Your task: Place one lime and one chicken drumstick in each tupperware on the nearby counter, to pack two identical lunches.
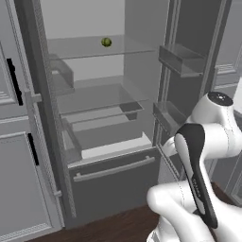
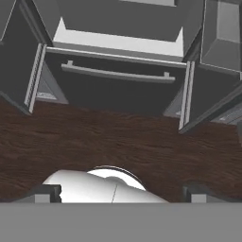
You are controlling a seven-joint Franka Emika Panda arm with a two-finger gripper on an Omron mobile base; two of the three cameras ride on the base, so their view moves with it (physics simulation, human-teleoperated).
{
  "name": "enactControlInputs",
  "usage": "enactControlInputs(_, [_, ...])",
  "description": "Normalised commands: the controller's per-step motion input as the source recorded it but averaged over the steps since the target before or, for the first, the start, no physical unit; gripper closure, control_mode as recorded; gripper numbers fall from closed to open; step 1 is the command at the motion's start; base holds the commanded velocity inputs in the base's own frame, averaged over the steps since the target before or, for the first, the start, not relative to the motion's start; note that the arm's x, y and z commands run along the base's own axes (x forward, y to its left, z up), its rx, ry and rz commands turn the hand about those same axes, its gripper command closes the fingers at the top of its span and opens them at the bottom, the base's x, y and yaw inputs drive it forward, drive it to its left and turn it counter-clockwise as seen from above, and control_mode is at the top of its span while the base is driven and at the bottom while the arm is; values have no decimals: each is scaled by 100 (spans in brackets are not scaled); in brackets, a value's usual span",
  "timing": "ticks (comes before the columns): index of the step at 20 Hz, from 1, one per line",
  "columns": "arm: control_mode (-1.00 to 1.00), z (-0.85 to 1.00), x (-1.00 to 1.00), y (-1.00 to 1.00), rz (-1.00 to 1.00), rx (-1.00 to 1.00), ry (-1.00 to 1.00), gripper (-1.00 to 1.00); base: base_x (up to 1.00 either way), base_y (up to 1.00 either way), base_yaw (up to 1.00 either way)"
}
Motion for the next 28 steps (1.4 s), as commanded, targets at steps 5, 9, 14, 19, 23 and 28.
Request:
enactControlInputs(5, [100, 0, 0, 0, 0, 0, 0, -100, 29, 42, 0])
enactControlInputs(9, [100, 0, 0, 0, 0, 0, 0, -100, 62, 6, 16])
enactControlInputs(14, [100, 0, 0, 0, 0, 0, 0, -100, 80, 0, 22])
enactControlInputs(19, [100, 0, 0, 0, 0, 0, 0, -100, 86, 0, 14])
enactControlInputs(23, [100, 0, 0, 0, 0, 0, 0, -100, 26, 0, 0])
enactControlInputs(28, [100, 0, 0, 0, 0, 0, 0, -100, -2, 0, 0])
